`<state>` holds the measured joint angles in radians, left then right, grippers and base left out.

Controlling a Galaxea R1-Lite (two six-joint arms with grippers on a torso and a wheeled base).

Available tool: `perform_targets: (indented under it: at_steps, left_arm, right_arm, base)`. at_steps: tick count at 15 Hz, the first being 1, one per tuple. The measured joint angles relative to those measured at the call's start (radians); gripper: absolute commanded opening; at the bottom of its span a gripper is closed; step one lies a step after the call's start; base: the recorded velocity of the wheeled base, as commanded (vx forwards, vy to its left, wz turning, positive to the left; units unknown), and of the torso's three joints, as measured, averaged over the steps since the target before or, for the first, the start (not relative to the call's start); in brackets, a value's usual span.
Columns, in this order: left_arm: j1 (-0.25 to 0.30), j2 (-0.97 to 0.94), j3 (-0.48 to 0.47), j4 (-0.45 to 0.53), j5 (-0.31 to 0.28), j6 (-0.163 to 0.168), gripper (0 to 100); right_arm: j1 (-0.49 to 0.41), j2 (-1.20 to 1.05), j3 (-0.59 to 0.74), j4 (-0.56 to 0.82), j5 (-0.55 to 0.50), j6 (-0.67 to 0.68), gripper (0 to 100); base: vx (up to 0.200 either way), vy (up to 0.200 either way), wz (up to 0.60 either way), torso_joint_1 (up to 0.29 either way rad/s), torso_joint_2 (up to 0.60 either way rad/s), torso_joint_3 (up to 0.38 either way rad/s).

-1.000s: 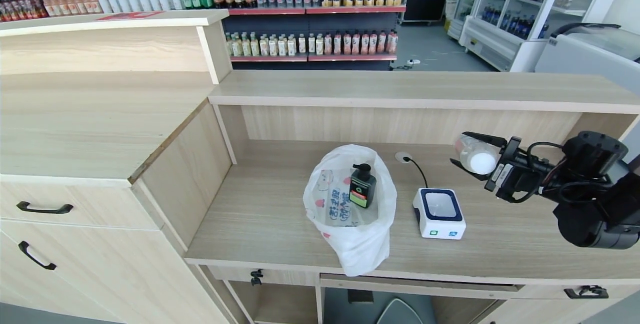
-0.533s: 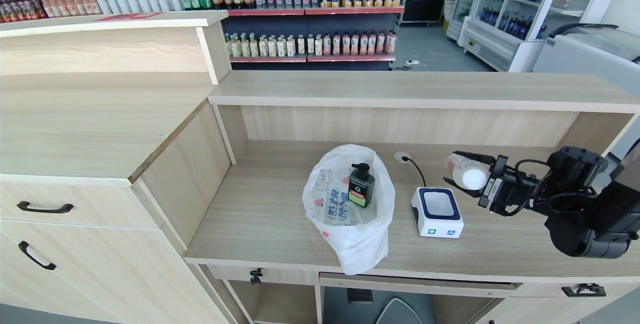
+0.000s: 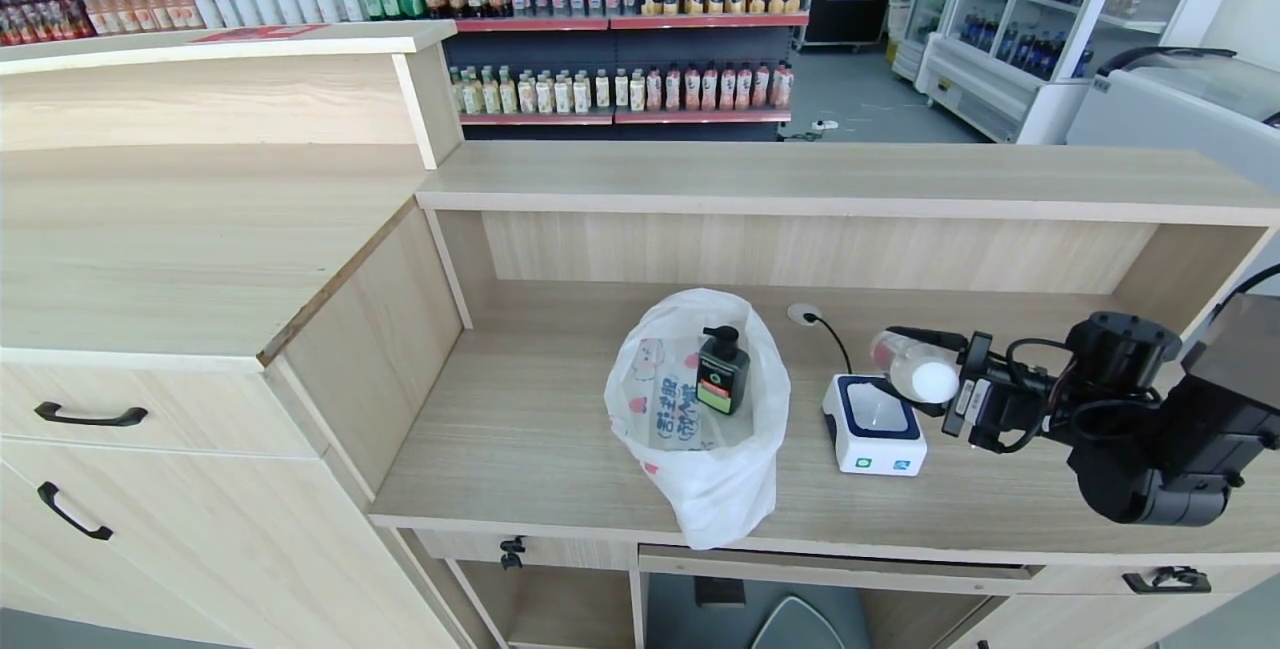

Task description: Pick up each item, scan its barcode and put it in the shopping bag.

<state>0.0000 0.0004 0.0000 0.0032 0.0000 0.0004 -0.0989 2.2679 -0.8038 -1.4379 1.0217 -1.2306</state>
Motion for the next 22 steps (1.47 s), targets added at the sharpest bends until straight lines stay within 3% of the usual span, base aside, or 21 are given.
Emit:
perform_targets:
  at_steps: [22]
  left_arm:
    - [0.000,0.000,0.000,0.000,0.000,0.000,100]
  right_arm:
    - [0.041,0.096,-0.060,-0.048,0.001,0.001,0]
  base:
    - [0.000,0.000,0.00,0.000,0.00,0.000]
